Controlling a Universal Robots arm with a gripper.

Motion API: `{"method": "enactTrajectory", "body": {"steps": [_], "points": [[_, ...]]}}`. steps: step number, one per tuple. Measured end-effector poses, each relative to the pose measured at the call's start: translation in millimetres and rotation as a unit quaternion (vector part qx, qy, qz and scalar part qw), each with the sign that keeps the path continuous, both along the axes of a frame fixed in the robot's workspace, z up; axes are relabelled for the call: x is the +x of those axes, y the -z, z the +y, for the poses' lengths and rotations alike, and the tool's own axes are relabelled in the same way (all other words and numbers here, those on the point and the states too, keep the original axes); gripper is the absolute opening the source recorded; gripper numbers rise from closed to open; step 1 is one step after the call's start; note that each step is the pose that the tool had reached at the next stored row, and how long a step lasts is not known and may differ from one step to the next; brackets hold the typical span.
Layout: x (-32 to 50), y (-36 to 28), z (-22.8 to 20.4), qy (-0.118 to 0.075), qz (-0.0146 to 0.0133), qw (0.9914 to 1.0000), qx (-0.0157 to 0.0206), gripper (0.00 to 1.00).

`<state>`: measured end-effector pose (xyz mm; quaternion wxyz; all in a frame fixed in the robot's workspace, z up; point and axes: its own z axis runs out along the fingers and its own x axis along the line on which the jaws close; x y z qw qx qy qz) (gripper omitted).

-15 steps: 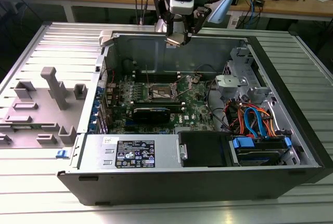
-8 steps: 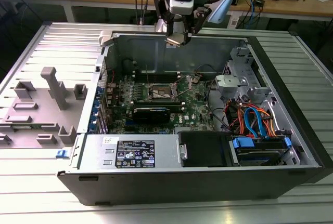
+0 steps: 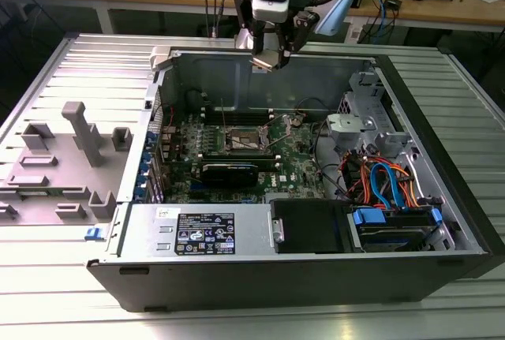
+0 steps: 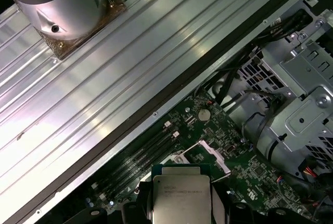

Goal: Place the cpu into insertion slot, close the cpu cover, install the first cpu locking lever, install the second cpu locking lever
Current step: 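Place the cpu into insertion slot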

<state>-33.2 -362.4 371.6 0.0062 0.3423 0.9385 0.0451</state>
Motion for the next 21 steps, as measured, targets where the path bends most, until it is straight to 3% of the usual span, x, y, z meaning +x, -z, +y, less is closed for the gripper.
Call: {"method": "enactTrajectory", "body": {"steps": [21], "points": [[-0.2, 0.2, -0.1, 0.022, 0.0000, 0.99976, 0.0000, 0.54]]}}
